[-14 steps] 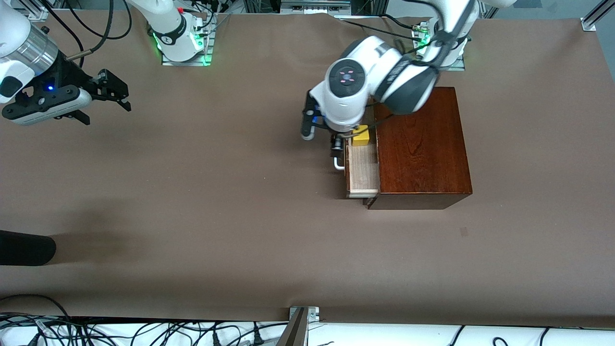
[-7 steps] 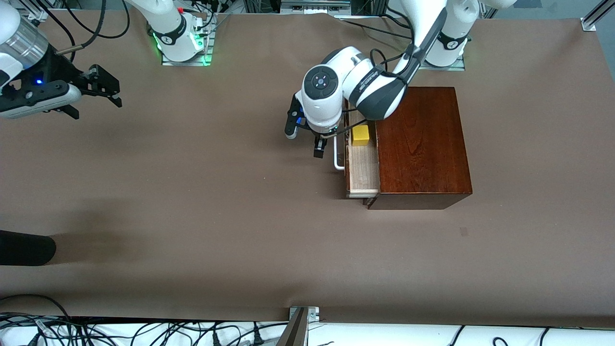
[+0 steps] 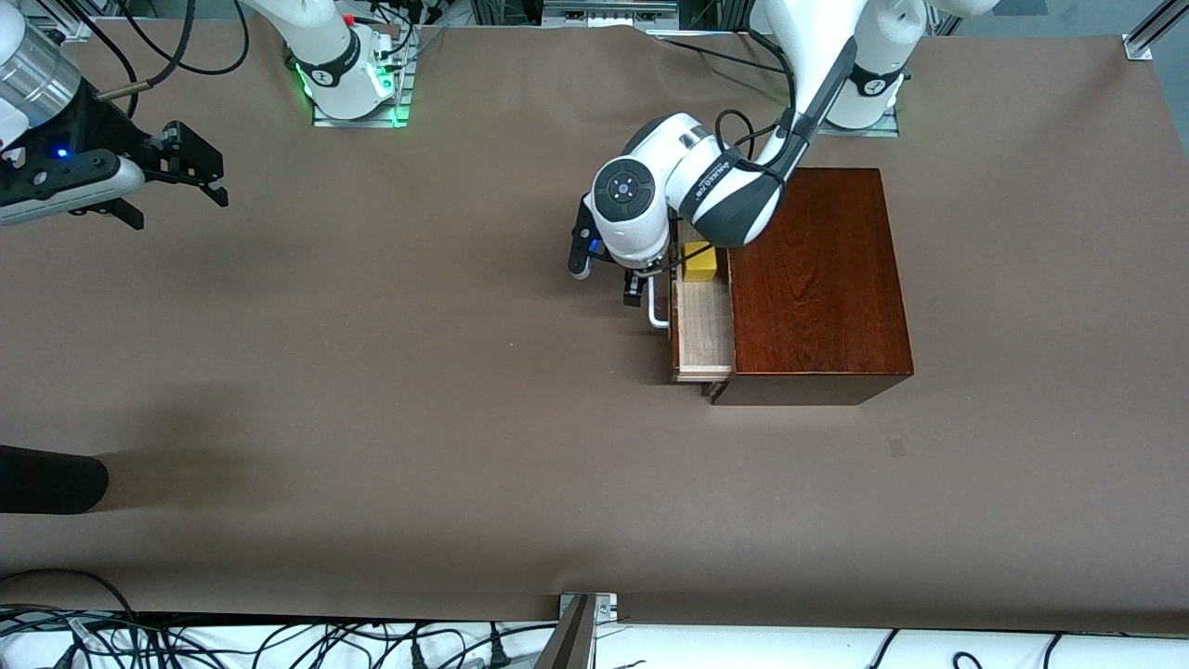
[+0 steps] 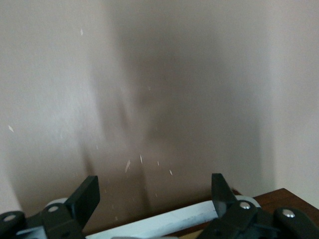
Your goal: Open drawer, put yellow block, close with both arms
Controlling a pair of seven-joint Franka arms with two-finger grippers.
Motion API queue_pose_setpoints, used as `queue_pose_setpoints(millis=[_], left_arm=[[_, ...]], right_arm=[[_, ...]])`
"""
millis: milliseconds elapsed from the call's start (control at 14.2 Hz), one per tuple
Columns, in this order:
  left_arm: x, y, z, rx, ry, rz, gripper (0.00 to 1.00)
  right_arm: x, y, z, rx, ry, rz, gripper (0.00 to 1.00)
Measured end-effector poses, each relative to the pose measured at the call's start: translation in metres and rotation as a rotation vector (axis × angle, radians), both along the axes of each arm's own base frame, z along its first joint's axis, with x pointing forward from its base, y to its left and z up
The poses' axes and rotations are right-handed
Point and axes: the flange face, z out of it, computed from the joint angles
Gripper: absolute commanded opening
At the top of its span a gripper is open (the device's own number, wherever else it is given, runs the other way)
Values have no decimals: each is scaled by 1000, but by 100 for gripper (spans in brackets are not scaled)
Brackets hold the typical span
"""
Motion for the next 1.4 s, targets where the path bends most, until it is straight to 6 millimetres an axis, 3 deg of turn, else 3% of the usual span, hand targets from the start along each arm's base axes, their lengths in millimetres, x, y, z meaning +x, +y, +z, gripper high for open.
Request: queue_pose_setpoints(millis=[211,351,773,1054,1194,1405], left_arm=[[16,35,7,67,30,29,100],[23,46,11,76,38,43,100],[28,63,14,98,67,63,100],[28,62,19,93,63,62,100],[31,64,43,74,36,66,100],[38,88,116,51,-5,109,100]], right_arm=[[-2,-1,-2,-3,21,-13,100],[-2,-2,-2,-3,23,-18,100],[-1,-13,-3,-2,27,-43,100],[-1,-13,-3,-2,28,-43,100],[-1,-13,-3,-2,29,-44,100],[0,-13,-4,-3,31,-44,100]])
